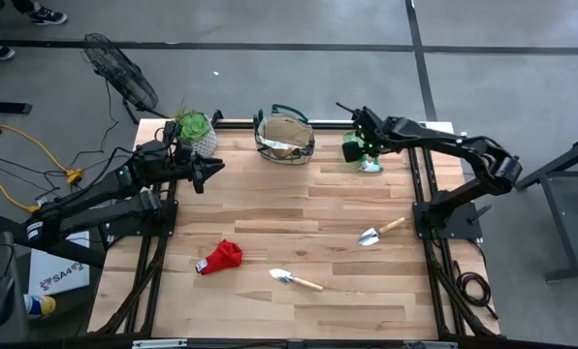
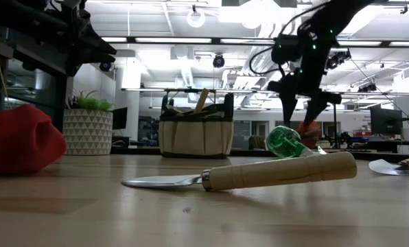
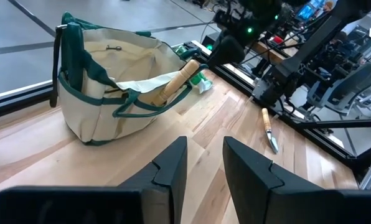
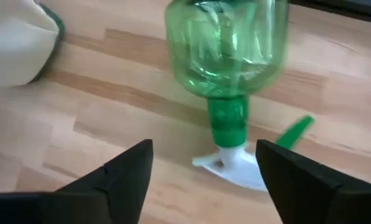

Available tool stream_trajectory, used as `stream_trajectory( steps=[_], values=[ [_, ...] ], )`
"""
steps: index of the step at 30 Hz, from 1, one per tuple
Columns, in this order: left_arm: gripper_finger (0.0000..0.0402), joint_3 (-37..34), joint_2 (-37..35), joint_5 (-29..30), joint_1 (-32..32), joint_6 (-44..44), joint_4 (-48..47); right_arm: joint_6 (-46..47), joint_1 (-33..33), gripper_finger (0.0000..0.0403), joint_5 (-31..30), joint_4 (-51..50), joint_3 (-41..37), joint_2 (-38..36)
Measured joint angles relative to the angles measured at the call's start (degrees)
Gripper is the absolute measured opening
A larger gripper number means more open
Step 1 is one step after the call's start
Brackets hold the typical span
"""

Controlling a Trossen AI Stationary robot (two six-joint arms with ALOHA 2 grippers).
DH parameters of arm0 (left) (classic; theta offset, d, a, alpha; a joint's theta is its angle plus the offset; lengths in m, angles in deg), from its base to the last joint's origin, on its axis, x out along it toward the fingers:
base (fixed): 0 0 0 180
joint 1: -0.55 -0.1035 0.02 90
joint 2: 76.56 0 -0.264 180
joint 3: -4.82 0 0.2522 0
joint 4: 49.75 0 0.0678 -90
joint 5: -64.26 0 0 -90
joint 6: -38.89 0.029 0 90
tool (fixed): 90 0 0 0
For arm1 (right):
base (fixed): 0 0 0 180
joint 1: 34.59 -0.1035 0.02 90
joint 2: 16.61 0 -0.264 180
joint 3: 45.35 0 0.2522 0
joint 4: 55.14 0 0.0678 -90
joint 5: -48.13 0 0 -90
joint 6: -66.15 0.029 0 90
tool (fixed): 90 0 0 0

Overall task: Pick & Place Garden tools in Gardening bag
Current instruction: Put the spray bottle into the gardening bag

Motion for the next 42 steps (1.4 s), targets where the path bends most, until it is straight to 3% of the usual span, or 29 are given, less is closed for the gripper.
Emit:
stream_trajectory(
  steps=[11,27,35,42],
  values=[
    [0.0102,0.00,0.00,0.15,0.00,-0.14,-0.01,-7.61,1.47,0.0294,-1.07,13.82,-8.56,0.14],
    [0.0102,0.00,0.00,0.11,-0.02,-1.59,0.00,-9.23,1.43,0.0294,-1.95,19.08,-9.19,11.69],
    [0.0102,0.01,0.00,0.11,0.00,-1.87,-0.01,-9.21,1.42,0.0294,-1.93,19.68,-9.01,13.05],
    [0.0102,0.00,0.00,1.00,-0.01,-1.99,0.00,-8.92,1.45,0.0248,-1.96,19.55,-9.01,13.09]
  ],
)
